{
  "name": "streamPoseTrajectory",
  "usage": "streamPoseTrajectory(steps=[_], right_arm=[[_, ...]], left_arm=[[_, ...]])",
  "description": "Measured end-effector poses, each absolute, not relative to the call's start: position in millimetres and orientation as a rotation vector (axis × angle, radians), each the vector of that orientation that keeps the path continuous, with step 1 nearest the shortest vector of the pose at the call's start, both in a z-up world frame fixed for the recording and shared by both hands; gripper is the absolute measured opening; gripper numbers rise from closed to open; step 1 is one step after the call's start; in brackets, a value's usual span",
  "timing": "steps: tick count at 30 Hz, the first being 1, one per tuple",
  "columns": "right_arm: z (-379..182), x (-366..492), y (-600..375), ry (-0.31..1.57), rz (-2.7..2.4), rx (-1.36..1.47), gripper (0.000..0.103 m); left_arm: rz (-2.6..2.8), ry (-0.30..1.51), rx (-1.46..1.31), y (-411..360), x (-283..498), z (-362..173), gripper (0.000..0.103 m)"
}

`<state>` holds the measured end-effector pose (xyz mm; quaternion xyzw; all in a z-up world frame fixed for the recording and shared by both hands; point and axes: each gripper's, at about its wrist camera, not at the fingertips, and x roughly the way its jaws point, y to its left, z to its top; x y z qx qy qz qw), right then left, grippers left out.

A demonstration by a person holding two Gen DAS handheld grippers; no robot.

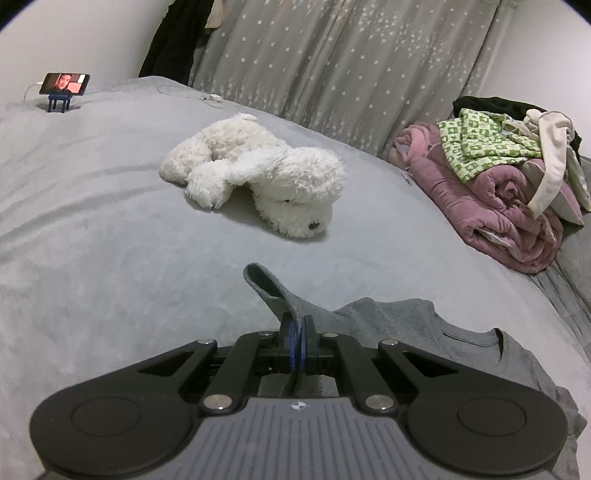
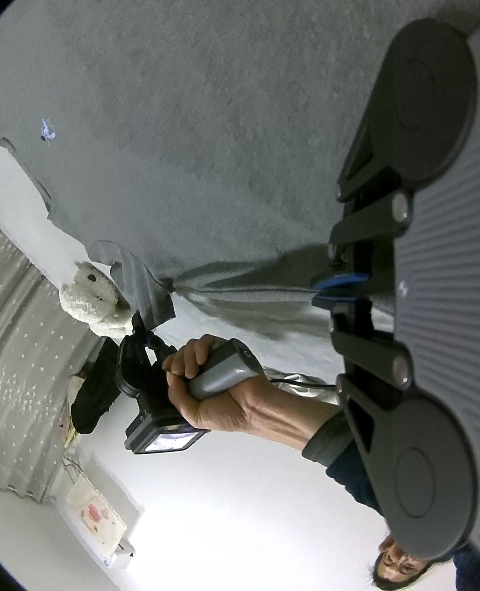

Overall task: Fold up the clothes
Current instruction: 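Lift the held edge with both grippers and fold it over the shirt body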

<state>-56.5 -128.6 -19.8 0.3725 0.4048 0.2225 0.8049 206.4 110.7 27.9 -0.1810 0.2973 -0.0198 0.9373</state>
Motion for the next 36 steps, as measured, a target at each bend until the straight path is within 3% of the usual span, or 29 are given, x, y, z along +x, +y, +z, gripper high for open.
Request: streamPoseTrajectory(steps=[10, 23, 36], right_arm=[[-26, -54, -134, 0.910, 0.483, 0.806, 0.007], [-15, -65, -151, 0.830, 0.529, 0.769, 0.007], [-16, -79, -181, 0.781, 0.423, 0.781, 0.007]], left_arm=[[-0.037, 0.577, -0.317, 99, 204, 34, 0.002], [-0.106, 0.483, -0.266, 60, 201, 67, 0.002], [-0.140, 0.510, -0.225, -23, 233, 64, 0.002]])
